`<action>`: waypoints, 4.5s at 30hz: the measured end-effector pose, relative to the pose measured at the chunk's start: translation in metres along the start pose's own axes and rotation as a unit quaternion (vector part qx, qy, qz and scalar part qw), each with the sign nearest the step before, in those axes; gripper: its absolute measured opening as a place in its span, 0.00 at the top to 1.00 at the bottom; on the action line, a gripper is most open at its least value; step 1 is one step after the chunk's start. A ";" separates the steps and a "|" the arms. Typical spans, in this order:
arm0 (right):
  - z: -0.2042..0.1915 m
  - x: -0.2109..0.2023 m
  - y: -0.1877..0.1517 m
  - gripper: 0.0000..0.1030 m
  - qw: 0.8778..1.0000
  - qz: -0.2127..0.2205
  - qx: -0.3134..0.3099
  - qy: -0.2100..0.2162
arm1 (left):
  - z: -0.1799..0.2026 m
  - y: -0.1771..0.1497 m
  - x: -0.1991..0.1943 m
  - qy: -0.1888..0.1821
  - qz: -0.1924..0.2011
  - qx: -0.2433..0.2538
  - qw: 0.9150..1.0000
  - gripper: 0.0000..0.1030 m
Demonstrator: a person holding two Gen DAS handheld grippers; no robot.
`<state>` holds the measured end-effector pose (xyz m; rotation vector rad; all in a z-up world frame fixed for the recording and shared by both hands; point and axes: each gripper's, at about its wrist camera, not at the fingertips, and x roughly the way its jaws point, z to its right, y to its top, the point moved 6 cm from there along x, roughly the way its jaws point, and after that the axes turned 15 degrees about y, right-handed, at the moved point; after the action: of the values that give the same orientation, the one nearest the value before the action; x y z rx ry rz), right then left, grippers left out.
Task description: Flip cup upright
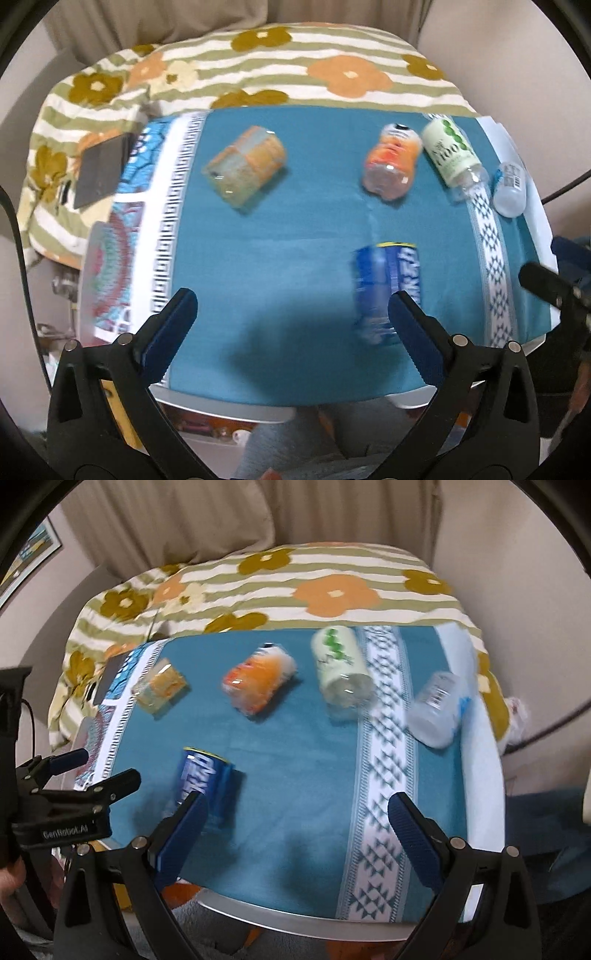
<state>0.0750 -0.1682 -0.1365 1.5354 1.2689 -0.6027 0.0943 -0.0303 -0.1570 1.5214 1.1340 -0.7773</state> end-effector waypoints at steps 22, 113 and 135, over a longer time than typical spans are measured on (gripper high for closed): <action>-0.032 0.143 0.023 0.15 0.965 -0.213 0.132 0.076 | -0.090 -0.015 0.066 -0.070 -0.024 0.003 0.997 0.00; -0.073 0.035 -0.017 0.00 0.985 0.166 -0.012 -0.046 | -0.077 -0.035 -0.004 -0.062 0.034 -0.006 0.997 0.00; -0.054 -0.071 -0.038 0.00 0.986 0.123 -0.008 -0.113 | -0.059 -0.017 -0.100 -0.037 0.150 -0.034 0.987 0.00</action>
<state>0.0052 -0.1511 -0.0708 1.5339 0.8959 -0.5857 0.0397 0.0009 -0.0577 1.5472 0.8438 -0.5787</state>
